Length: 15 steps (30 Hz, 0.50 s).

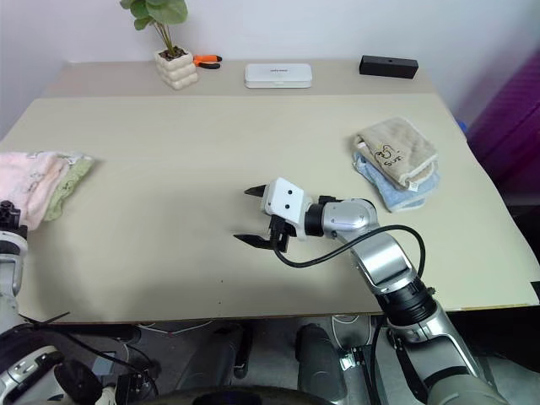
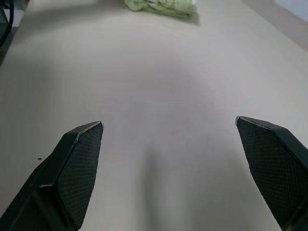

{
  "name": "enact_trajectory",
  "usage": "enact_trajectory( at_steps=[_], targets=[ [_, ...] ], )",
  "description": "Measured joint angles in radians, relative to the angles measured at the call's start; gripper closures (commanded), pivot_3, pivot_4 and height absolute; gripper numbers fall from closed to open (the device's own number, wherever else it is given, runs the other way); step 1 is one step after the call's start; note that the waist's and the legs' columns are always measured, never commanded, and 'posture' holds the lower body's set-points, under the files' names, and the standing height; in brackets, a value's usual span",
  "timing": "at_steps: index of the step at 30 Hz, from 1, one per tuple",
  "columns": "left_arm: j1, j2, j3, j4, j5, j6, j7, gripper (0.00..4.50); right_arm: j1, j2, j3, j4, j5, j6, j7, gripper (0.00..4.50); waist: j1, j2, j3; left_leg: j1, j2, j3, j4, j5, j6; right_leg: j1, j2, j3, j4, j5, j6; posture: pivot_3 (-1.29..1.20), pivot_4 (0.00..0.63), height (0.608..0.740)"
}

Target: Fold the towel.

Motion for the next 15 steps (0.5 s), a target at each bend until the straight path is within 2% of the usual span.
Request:
enact_trajectory(
  at_steps=[2,8,13,15],
  targets=[
    [0.009,0.001,0.001,-0.032,-0.011,-0.005,0.002,0.58,0.0,-0.005,0.0,0.003,0.0,-0.002,0.006,0.0,-0.001,0.0,0.0,0.0,0.0,0.0,0.0,0.0,0.0,0.0,0.0,0.0,0.0,0.0,0.0,0.0,0.15,0.729],
    [0.125,0.02,0.048,-0.15,-0.016,-0.047,0.025,0.58,-0.006,-0.016,-0.003,0.027,0.0,-0.008,0.02,0.0,-0.009,0.0,0.0,0.0,0.001,0.001,-0.001,0.0,0.0,-0.002,-0.001,0.001,0.0,0.0,-0.001,0.0,0.15,0.729],
    [0.222,0.107,0.116,-0.225,0.055,-0.118,0.031,0.58,-0.028,-0.018,-0.01,0.067,0.0,-0.026,0.034,0.0,0.002,0.0,0.0,0.0,0.001,0.001,-0.001,0.0,0.0,-0.001,-0.001,0.001,-0.001,-0.002,-0.005,0.0,0.15,0.729],
    [0.268,0.162,0.096,-0.246,0.102,-0.126,-0.009,0.58,-0.05,-0.015,-0.014,0.09,0.001,-0.03,0.033,0.0,0.004,-0.001,-0.001,0.001,0.001,0.001,-0.001,0.0,0.0,-0.001,-0.001,0.0,-0.003,-0.002,-0.005,0.0,0.15,0.729]
  ],
)
